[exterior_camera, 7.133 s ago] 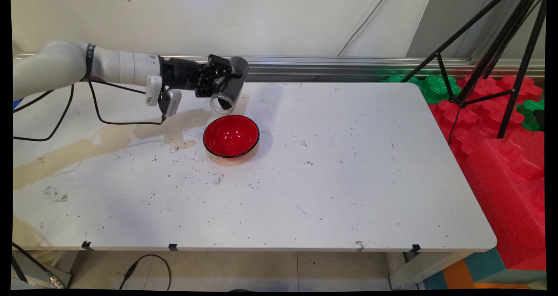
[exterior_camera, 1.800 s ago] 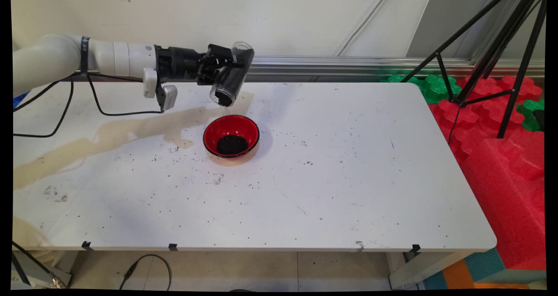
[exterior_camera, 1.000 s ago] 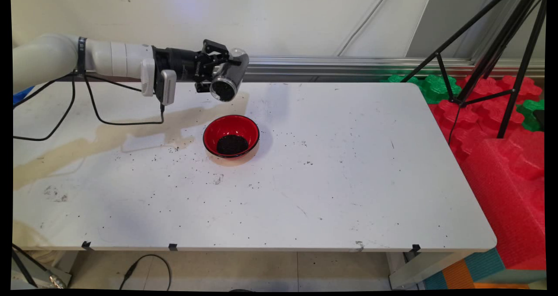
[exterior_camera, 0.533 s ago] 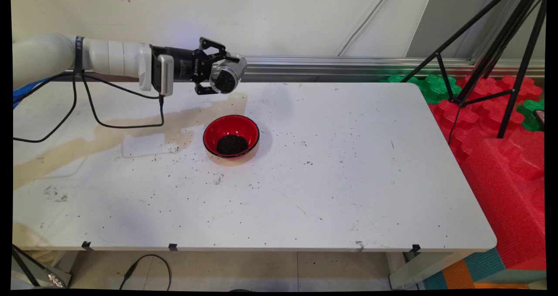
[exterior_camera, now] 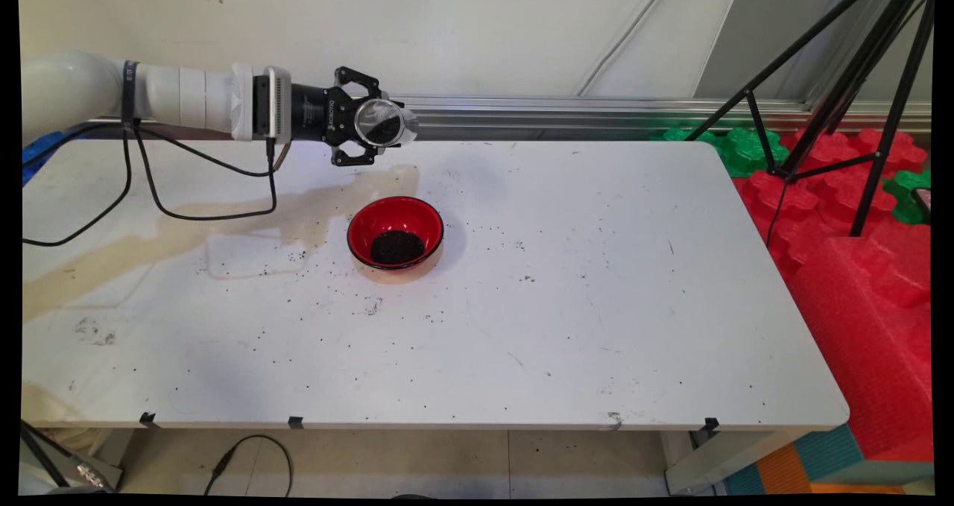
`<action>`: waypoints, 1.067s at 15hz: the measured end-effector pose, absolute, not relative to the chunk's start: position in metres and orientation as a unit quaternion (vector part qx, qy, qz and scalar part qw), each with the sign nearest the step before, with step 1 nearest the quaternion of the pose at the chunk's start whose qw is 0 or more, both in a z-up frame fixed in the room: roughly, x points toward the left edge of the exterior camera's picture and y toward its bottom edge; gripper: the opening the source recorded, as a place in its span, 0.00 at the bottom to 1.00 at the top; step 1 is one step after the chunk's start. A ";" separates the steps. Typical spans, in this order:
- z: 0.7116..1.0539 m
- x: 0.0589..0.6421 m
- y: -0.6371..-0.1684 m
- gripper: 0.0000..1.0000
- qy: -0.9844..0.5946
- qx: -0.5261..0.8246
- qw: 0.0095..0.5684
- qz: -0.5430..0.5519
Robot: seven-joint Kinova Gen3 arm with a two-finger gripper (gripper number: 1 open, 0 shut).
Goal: Pour the black seasoning powder in the red bowl
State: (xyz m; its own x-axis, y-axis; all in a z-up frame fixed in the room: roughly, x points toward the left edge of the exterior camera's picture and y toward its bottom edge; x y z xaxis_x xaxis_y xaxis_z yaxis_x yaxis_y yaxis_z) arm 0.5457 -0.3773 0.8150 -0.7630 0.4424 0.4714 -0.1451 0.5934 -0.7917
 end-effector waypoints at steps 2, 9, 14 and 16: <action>0.816 0.547 -0.376 0.00 -0.834 -0.059 0.352 0.421; 0.827 0.549 -0.378 0.00 -0.838 0.040 0.410 0.357; 0.835 0.546 -0.378 0.00 -0.837 0.088 0.442 0.310; 0.839 0.542 -0.378 0.00 -0.838 0.101 0.454 0.285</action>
